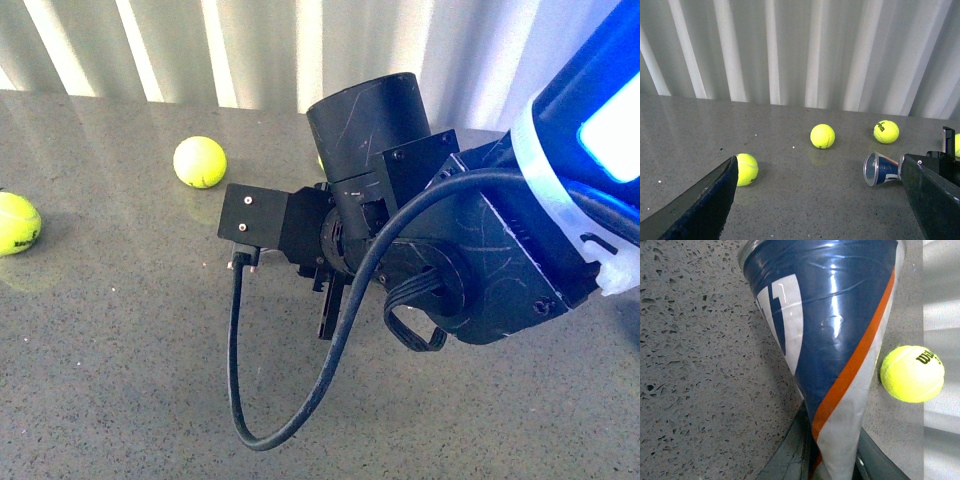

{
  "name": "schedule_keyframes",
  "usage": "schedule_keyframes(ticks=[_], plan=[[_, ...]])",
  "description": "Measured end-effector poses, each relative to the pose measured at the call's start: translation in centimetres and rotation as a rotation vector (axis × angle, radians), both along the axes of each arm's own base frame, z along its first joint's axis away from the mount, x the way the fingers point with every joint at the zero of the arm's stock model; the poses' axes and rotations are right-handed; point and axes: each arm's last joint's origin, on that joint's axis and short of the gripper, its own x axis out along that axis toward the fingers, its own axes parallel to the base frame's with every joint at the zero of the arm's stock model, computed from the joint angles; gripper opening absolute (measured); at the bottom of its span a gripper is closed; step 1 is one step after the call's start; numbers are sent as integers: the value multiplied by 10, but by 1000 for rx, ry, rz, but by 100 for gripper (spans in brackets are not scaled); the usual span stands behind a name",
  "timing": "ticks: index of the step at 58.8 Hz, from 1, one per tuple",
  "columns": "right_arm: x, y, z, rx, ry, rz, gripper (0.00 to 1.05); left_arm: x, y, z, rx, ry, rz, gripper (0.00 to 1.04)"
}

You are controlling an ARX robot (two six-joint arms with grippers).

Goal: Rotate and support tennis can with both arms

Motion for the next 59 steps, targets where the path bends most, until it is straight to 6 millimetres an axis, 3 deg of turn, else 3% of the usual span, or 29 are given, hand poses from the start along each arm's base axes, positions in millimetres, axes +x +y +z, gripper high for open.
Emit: schedule_keyframes(ticks=[6, 9, 29, 37, 44, 59], plan=[[1, 0, -1, 5, -13, -5, 12, 0, 0, 0, 0, 0, 0, 98], [0, 0, -2, 9, -8, -4, 26, 0, 0, 0, 0, 0, 0, 98], [-8, -6, -7, -2, 21, -7, 77, 0, 0, 0, 0, 0, 0, 98], [-14, -14, 3, 4, 15, -14, 99, 0, 0, 0, 0, 0, 0, 98], [-19, -23, 16, 17, 2, -23, 97, 0, 0, 0, 0, 0, 0, 98], [-46, -65, 39, 42, -10, -78, 97, 0, 0, 0, 0, 0, 0, 98]])
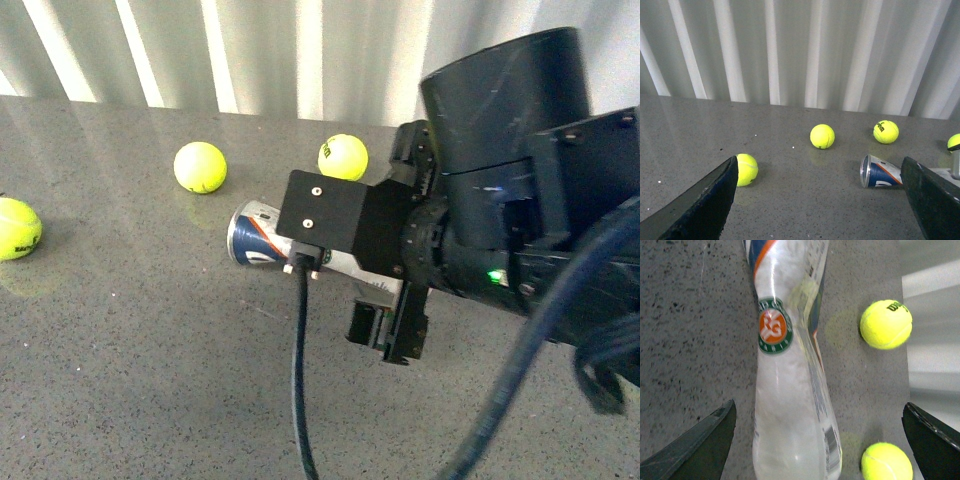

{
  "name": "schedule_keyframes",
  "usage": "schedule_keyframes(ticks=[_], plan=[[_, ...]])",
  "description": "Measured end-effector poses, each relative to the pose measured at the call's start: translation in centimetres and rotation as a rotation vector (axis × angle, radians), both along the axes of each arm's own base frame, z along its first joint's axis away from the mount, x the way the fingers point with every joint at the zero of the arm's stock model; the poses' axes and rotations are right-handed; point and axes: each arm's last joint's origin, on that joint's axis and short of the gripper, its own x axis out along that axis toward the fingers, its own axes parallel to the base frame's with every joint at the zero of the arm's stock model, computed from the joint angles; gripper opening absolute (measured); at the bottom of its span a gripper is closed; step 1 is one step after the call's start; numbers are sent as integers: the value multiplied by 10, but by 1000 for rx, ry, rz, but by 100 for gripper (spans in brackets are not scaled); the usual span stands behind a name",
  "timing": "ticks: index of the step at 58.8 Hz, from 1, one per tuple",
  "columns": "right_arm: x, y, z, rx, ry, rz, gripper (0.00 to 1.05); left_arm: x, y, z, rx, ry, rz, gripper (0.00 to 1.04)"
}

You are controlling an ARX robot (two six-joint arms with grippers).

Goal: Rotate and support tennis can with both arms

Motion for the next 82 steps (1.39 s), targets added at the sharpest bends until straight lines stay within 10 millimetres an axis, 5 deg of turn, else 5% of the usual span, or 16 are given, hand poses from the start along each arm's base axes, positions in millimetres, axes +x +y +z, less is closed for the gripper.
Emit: schedule_keyframes(ticks=[15, 31, 40, 50, 54, 58, 67, 82], plan=[[-23, -49, 27, 84, -101, -168, 97, 0, 0, 0, 0, 0, 0, 98], [-43, -135, 83, 287, -455, -708, 97, 0, 0, 0, 0, 0, 0, 98], [-86, -177, 140, 485, -689, -953, 97, 0, 0, 0, 0, 0, 0, 98], [-145, -168, 188, 721, -939, -920, 97, 0, 0, 0, 0, 0, 0, 98], [-159, -165, 191, 770, -954, -882, 96, 0, 0, 0, 0, 0, 0, 98], [-167, -165, 192, 830, -775, -725, 86, 0, 0, 0, 0, 0, 0, 98], [-184, -161, 145, 1027, -369, -633, 59, 0, 0, 0, 0, 0, 0, 98], [-191, -162, 118, 1100, -333, -664, 15, 0, 0, 0, 0, -1, 0, 98]])
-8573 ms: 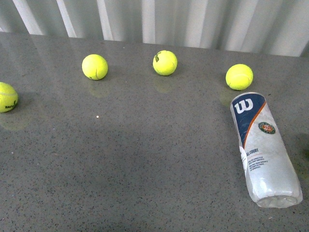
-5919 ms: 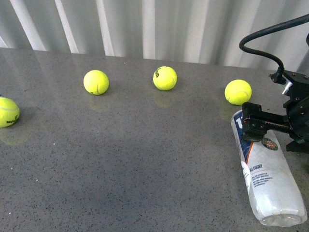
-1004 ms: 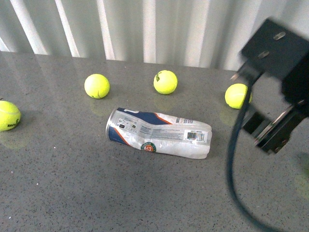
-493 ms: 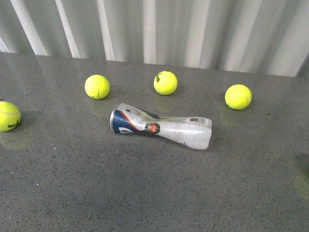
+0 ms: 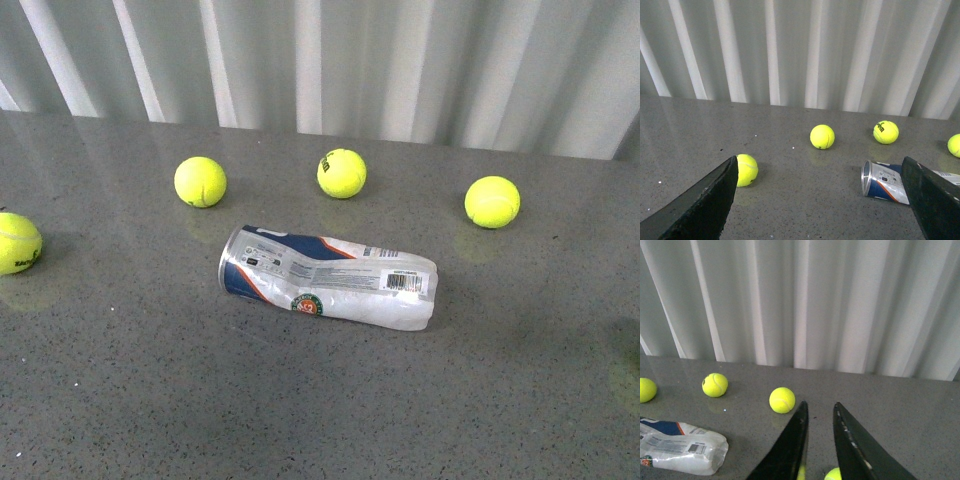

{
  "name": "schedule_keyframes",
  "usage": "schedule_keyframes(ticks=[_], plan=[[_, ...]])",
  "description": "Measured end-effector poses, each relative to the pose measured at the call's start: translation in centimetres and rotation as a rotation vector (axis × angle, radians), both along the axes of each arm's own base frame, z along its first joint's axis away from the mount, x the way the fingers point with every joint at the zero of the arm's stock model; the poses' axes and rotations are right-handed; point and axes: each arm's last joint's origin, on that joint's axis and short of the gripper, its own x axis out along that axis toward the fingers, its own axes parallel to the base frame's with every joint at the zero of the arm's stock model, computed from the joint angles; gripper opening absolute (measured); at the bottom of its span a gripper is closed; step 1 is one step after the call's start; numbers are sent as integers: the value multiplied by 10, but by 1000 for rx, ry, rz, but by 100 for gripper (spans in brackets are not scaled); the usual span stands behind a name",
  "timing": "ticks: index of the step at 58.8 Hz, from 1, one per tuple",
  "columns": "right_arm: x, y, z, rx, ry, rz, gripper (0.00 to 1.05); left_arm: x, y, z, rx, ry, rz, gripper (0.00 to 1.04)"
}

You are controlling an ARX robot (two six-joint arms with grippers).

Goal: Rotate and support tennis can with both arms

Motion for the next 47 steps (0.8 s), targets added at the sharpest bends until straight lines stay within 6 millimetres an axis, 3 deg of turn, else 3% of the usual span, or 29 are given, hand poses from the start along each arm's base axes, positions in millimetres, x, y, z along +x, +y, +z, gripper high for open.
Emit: schedule_keyframes(ticks=[4, 47], plan=[[-2, 0, -3, 3, -8, 0, 3, 0, 0, 0, 0, 0, 0, 98], [-20, 0, -33, 9, -12, 0, 3, 0, 0, 0, 0, 0, 0, 98]])
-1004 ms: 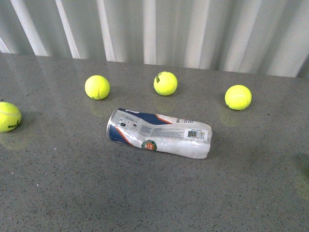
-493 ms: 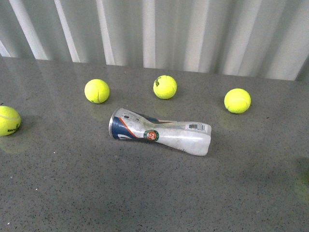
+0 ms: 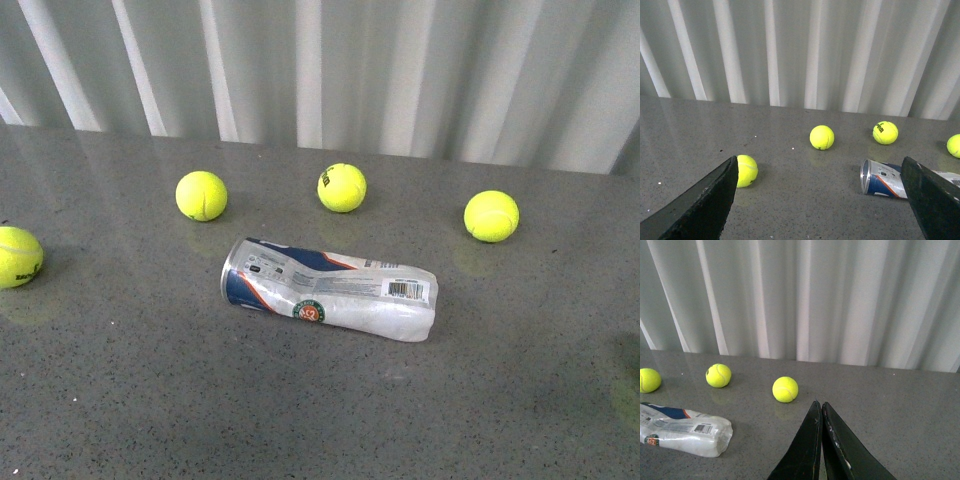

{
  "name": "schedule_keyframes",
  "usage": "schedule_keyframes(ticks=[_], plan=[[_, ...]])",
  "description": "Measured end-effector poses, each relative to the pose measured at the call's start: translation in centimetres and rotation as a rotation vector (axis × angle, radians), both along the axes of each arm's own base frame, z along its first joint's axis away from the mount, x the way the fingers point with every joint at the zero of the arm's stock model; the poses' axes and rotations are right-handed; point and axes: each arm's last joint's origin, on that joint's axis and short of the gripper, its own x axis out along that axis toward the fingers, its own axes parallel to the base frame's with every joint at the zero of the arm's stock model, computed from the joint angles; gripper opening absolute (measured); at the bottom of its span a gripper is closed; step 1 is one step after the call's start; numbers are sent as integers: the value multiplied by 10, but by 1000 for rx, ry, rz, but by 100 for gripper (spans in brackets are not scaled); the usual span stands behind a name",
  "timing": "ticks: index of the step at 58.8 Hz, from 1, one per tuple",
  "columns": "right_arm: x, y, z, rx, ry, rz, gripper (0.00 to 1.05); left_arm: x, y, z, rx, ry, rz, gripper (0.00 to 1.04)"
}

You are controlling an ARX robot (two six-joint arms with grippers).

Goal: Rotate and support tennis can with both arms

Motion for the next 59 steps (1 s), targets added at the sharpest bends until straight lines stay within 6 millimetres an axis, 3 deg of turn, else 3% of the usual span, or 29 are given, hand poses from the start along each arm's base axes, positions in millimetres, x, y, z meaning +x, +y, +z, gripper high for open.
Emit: schedule_keyframes(ticks=[4, 25, 59], plan=[[0, 0, -7, 0, 9, 1, 3, 0, 0, 0, 0, 0, 0, 98], [0, 0, -7, 0, 6, 0, 4, 0, 0, 0, 0, 0, 0, 98], [0, 0, -7, 1, 6, 0, 99, 0, 0, 0, 0, 0, 0, 98]])
